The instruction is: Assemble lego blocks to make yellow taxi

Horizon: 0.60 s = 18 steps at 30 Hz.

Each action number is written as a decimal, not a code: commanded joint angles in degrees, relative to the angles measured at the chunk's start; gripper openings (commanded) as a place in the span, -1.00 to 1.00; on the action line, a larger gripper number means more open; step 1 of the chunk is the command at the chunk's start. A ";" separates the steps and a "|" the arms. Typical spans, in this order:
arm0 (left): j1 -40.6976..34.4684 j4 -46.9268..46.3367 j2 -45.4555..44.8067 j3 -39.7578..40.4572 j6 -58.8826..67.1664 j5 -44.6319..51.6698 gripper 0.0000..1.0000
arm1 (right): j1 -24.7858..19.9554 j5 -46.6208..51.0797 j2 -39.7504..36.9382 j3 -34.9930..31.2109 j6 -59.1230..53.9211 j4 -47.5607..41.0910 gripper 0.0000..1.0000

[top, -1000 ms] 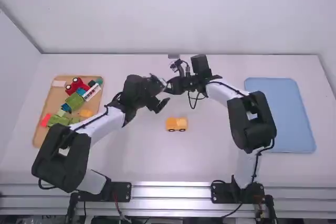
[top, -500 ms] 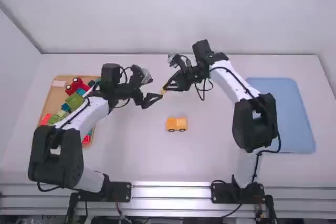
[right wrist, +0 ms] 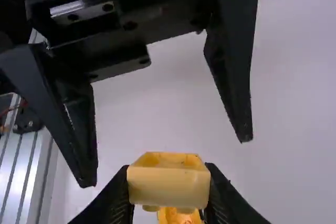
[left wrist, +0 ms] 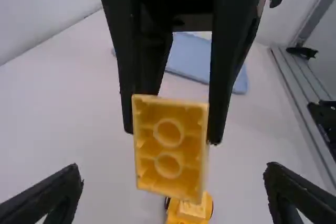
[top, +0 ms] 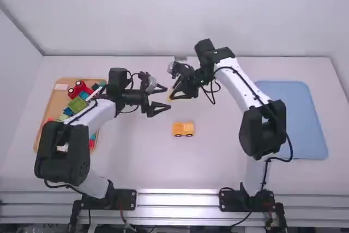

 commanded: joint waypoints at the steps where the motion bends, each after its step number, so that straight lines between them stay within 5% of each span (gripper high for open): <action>1: -0.87 -0.09 0.48 0.55 1.22 2.27 0.70 | 0.33 0.07 -1.01 1.81 -1.77 -0.15 -0.57; 18: -1.86 -1.51 0.48 0.44 1.22 -1.84 -0.03 | 1.05 1.79 -1.03 1.81 -5.62 -0.81 -0.58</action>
